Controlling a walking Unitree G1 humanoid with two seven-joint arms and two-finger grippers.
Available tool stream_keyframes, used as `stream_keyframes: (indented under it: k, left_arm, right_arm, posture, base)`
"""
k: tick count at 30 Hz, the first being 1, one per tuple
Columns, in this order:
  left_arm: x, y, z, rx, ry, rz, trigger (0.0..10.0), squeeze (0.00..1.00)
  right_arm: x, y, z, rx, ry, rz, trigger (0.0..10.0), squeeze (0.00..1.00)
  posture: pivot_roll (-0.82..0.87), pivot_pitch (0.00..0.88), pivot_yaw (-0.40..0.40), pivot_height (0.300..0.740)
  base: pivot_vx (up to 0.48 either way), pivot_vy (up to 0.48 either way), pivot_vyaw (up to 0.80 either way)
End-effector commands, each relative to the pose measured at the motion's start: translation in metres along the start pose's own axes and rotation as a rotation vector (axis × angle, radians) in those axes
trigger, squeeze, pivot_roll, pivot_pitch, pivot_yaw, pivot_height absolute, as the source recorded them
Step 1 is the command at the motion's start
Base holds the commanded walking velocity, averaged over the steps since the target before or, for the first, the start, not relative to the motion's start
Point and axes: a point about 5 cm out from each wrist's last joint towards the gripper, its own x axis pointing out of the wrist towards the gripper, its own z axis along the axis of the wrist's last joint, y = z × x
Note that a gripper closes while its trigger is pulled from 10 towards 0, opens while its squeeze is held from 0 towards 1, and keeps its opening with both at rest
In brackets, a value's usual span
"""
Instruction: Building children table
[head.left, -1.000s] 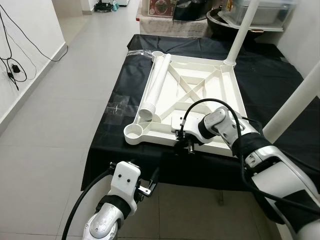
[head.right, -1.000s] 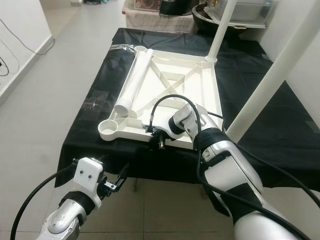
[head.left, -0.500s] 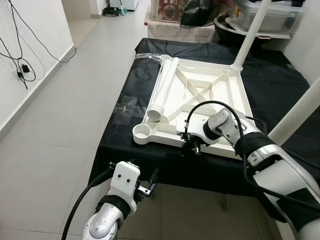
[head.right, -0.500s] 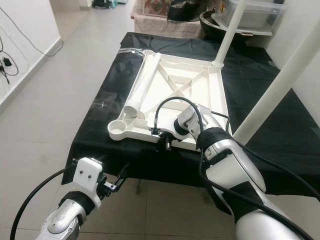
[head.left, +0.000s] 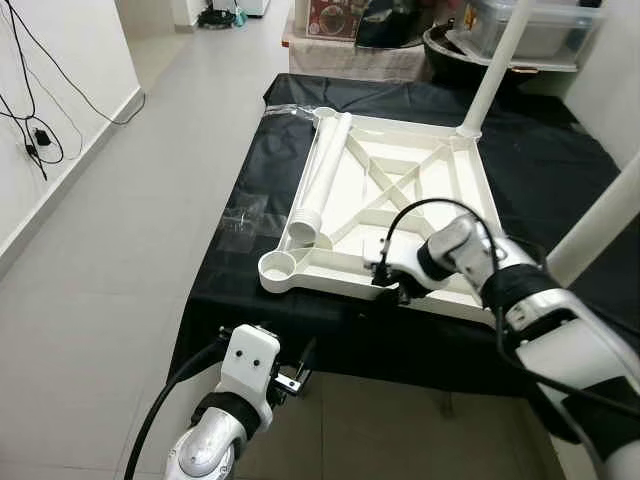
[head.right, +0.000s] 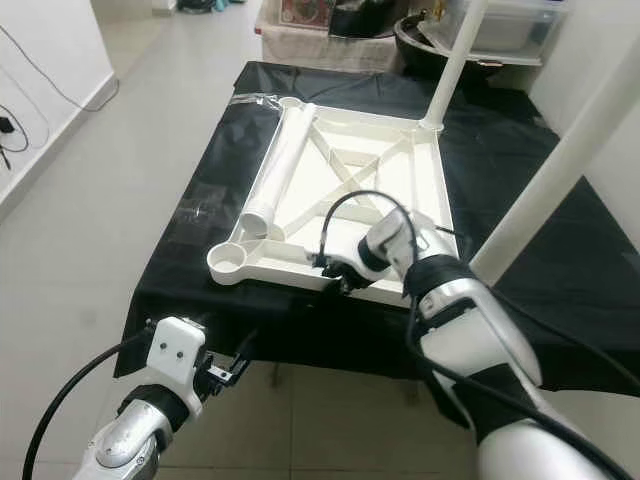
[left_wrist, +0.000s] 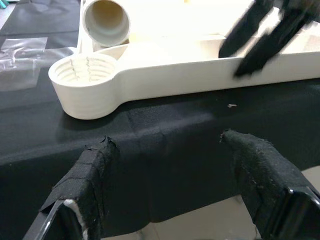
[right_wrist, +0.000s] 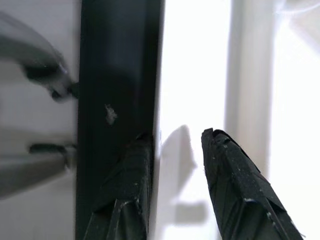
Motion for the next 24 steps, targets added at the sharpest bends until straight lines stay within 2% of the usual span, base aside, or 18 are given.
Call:
stream_keyframes:
  k: [1, 3, 7, 8, 10, 11, 14, 16, 18, 19, 20, 21, 22, 24]
  left_arm:
    - [0.0, -0.002, -0.004, -0.005, 0.023, -0.007, 10.0, 0.0]
    - [0.0, -0.002, -0.004, -0.005, 0.023, -0.006, 10.0, 0.0]
    - [0.0, -0.002, -0.005, -0.008, 0.023, -0.007, 10.0, 0.0]
    - [0.0, -0.002, -0.005, -0.008, 0.023, -0.007, 10.0, 0.0]
    - [0.0, -0.002, -0.005, -0.008, 0.023, -0.008, 10.0, 0.0]
    - [0.0, -0.002, -0.005, -0.008, 0.023, -0.008, 10.0, 0.0]
    - [0.0, -0.002, -0.005, -0.007, 0.023, -0.008, 10.0, 0.0]
    - [-0.001, -0.002, -0.005, -0.007, 0.022, -0.008, 10.0, 0.0]
    - [-0.001, -0.002, -0.005, -0.008, 0.022, -0.007, 10.0, 0.0]
    - [-0.001, -0.002, -0.005, -0.008, 0.022, -0.007, 10.0, 0.0]
    - [-0.001, -0.002, -0.005, -0.008, 0.022, -0.008, 10.0, 0.0]
    - [-0.001, -0.002, -0.005, -0.008, 0.022, -0.008, 10.0, 0.0]
    - [-0.001, -0.003, -0.005, -0.008, 0.022, -0.009, 10.0, 0.0]
    - [-0.002, -0.003, -0.005, -0.009, 0.022, -0.009, 10.0, 0.0]
  right_arm:
    - [-0.008, -0.003, 0.009, -0.026, -0.053, -0.001, 10.0, 0.0]
    - [-0.015, -0.005, 0.013, -0.031, -0.091, 0.013, 10.0, 0.0]
    - [-0.057, -0.01, 0.049, -0.019, -0.505, 0.092, 10.0, 0.0]
    - [-0.057, -0.01, 0.049, -0.019, -0.505, 0.092, 10.0, 0.0]
    - [-0.064, -0.012, 0.062, -0.011, -0.629, 0.058, 10.0, 0.0]
    - [-0.061, -0.015, 0.069, 0.018, -0.678, -0.003, 10.0, 0.0]
    - [-0.059, -0.017, 0.073, 0.04, -0.708, -0.041, 10.0, 0.0]
    - [-0.048, -0.024, 0.077, 0.104, -0.712, -0.197, 10.0, 0.0]
    - [-0.024, -0.028, 0.076, 0.186, -0.642, -0.389, 10.0, 0.0]
    - [-0.024, -0.028, 0.076, 0.186, -0.642, -0.389, 10.0, 0.0]
    - [-0.013, -0.028, 0.074, 0.227, -0.604, -0.456, 10.0, 0.0]
    - [-0.013, -0.028, 0.074, 0.227, -0.604, -0.456, 10.0, 0.0]
    - [0.005, -0.024, 0.071, 0.301, -0.558, -0.539, 10.0, 0.0]
    - [0.01, -0.022, 0.07, 0.324, -0.545, -0.562, 10.0, 0.0]
  posture:
    - [0.09, 0.136, -0.083, 0.74]
    - [0.09, 0.136, -0.083, 0.74]
    - [0.08, 0.134, -0.082, 0.74]
    - [0.08, 0.134, -0.082, 0.74]
    - [0.08, 0.133, -0.081, 0.74]
    - [0.08, 0.132, -0.078, 0.74]
    - [0.08, 0.131, -0.078, 0.74]
    - [0.09, 0.128, -0.08, 0.74]
    - [0.09, 0.125, -0.076, 0.74]
    - [0.09, 0.125, -0.076, 0.74]
    - [0.09, 0.124, -0.075, 0.74]
    - [0.09, 0.124, -0.075, 0.74]
    - [0.09, 0.124, -0.074, 0.74]
    - [0.09, 0.124, -0.074, 0.74]
  base:
    - [0.0, 0.0, 0.0]
    - [0.0, 0.0, 0.0]
    - [0.0, 0.0, 0.0]
    - [0.0, 0.0, 0.0]
    - [0.0, 0.0, 0.0]
    - [0.0, 0.0, 0.0]
    - [0.0, 0.0, 0.0]
    - [0.0, 0.0, 0.0]
    - [0.0, 0.0, 0.0]
    - [0.0, 0.0, 0.0]
    - [0.0, 0.0, 0.0]
    - [0.0, 0.0, 0.0]
    - [0.0, 0.0, 0.0]
    - [0.0, 0.0, 0.0]
